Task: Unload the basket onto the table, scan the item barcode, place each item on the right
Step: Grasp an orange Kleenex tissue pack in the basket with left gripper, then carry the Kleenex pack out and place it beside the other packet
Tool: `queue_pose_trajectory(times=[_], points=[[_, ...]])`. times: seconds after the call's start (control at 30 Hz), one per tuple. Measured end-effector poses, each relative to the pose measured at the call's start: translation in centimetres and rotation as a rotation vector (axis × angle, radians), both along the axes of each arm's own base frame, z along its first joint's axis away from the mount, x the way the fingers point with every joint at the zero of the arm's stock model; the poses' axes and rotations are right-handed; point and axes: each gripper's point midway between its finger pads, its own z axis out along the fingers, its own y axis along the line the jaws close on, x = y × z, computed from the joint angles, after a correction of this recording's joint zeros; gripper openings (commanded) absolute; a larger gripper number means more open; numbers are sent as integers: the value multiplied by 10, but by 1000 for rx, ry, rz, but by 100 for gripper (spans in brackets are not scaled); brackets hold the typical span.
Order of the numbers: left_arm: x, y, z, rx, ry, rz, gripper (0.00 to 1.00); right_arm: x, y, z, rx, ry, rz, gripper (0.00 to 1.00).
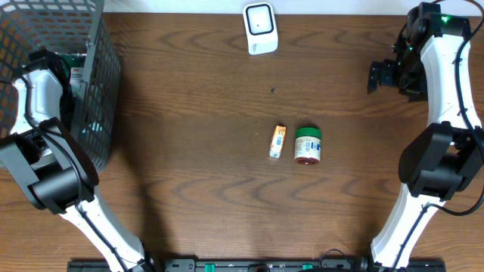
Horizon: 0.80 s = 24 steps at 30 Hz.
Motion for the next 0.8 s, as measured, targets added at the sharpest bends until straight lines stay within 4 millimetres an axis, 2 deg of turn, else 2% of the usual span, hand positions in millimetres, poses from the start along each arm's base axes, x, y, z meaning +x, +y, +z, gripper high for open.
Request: queue_pose_trajectory(times=[0.13, 0.17, 0.2, 0.3, 0.4, 0.53, 0.7, 0.8], points=[[0, 2, 0, 7, 4, -9, 34, 0, 0, 0, 0, 0, 0, 99], [0, 2, 0, 8, 6, -13, 24, 0, 0, 0, 0, 0, 0, 99], [0, 2, 1, 10, 5, -12, 20, 0, 0, 0, 0, 0, 0, 99], [1, 3, 10, 20, -15, -16, 19, 0, 0, 0, 0, 0, 0, 99], [5, 3, 31, 37, -72, -16, 19, 0, 0, 0, 0, 0, 0, 99], [15, 6, 84, 101, -221, -16, 19, 0, 0, 0, 0, 0, 0, 99], [15, 6, 175, 211, -465, 1, 19, 0, 0, 0, 0, 0, 0, 99], [10, -3, 233, 251, -639, 1, 19, 0, 0, 0, 0, 0, 0, 99]])
